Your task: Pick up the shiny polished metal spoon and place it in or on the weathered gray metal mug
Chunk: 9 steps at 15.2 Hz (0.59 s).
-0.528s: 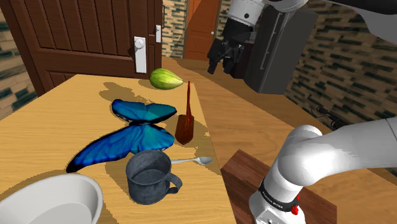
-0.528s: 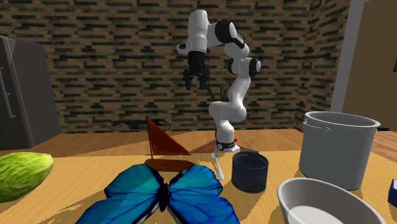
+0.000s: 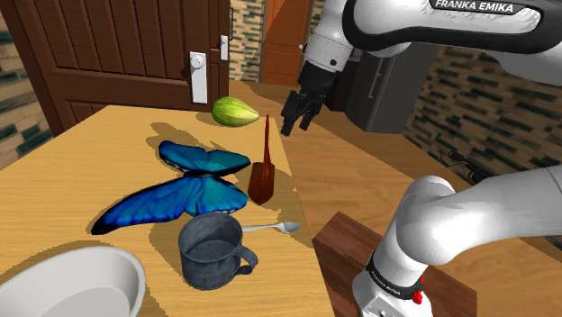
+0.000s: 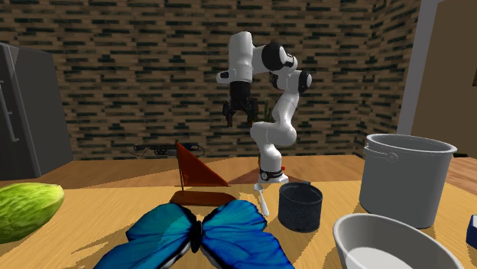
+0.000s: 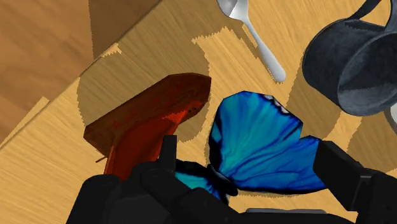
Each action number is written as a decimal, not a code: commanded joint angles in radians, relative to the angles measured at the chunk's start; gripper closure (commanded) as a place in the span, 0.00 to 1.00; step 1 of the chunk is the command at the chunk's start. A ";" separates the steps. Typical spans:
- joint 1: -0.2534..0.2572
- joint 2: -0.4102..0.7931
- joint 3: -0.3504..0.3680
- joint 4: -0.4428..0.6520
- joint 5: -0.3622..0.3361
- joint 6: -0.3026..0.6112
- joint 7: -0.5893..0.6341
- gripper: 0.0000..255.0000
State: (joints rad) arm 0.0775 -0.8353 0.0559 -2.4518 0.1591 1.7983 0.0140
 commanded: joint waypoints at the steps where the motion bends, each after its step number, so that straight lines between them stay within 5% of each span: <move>1: 0.028 -0.010 0.003 -0.073 0.013 0.065 -0.045 0.00; 9: 0.151 0.040 0.021 -0.288 0.075 0.330 -0.219 0.00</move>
State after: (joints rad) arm 0.2126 -0.8109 0.0774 -2.7116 0.2260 2.0837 -0.1767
